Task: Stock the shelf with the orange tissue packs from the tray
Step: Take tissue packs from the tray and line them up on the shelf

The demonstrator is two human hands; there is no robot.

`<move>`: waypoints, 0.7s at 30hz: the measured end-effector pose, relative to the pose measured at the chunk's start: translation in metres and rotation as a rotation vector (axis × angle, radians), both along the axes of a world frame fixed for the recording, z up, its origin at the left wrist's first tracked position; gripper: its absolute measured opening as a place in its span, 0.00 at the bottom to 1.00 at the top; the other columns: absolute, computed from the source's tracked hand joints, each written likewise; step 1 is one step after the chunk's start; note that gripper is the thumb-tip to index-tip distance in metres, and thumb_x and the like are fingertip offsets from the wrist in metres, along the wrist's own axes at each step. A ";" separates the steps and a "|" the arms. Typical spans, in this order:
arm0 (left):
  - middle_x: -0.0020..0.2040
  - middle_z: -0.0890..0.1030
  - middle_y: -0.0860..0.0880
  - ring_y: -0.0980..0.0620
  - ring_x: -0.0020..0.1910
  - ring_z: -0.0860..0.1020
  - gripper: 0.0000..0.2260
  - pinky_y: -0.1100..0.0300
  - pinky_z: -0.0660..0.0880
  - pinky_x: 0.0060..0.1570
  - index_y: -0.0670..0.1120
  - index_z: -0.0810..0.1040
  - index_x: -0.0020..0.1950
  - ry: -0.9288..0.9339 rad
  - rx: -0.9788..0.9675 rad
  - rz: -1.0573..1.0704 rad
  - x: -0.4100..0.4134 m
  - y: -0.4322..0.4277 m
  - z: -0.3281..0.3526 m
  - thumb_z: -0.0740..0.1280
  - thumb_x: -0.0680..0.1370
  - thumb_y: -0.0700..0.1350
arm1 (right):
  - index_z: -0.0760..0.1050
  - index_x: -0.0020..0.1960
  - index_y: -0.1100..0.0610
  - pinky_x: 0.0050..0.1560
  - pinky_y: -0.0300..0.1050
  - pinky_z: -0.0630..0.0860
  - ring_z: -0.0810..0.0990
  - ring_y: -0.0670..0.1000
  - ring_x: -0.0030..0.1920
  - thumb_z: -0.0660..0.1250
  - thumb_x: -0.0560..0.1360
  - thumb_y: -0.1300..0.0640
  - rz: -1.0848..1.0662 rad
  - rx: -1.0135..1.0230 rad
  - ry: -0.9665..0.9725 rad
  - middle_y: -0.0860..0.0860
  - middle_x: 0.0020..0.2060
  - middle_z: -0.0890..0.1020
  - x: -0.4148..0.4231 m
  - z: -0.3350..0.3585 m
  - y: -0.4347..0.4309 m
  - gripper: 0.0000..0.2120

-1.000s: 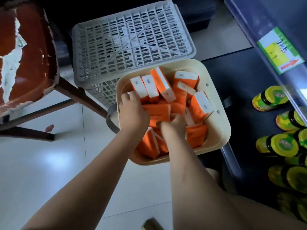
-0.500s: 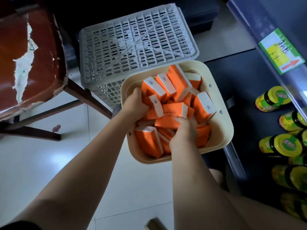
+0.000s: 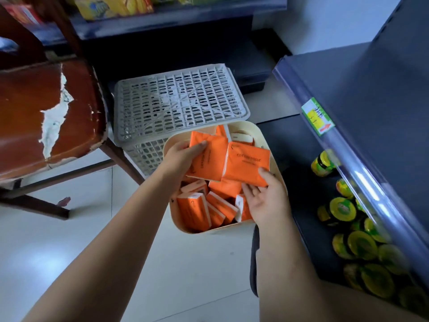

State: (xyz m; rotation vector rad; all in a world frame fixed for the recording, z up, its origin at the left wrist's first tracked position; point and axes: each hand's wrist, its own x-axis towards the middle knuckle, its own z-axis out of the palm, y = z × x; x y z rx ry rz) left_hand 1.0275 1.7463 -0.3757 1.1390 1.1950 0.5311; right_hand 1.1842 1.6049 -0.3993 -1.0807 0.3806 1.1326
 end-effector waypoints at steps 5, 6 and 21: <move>0.44 0.84 0.40 0.41 0.42 0.83 0.10 0.49 0.79 0.46 0.44 0.84 0.51 -0.036 0.049 -0.112 0.005 -0.019 0.041 0.71 0.71 0.45 | 0.81 0.60 0.56 0.49 0.45 0.79 0.85 0.53 0.53 0.70 0.79 0.58 0.068 -0.002 -0.206 0.56 0.55 0.87 0.012 0.036 -0.029 0.10; 0.42 0.83 0.41 0.43 0.40 0.82 0.07 0.54 0.79 0.43 0.44 0.83 0.50 -0.062 0.040 -0.131 0.007 -0.024 0.049 0.70 0.73 0.42 | 0.82 0.58 0.57 0.48 0.45 0.78 0.85 0.52 0.50 0.70 0.79 0.60 0.064 0.004 -0.256 0.56 0.53 0.87 0.017 0.044 -0.034 0.09; 0.51 0.87 0.43 0.43 0.49 0.85 0.13 0.50 0.82 0.49 0.44 0.83 0.59 -0.332 0.167 -0.557 0.101 -0.117 0.201 0.68 0.76 0.41 | 0.76 0.56 0.54 0.47 0.41 0.79 0.85 0.45 0.45 0.75 0.69 0.74 -0.141 0.015 -1.047 0.47 0.45 0.87 0.073 0.211 -0.190 0.23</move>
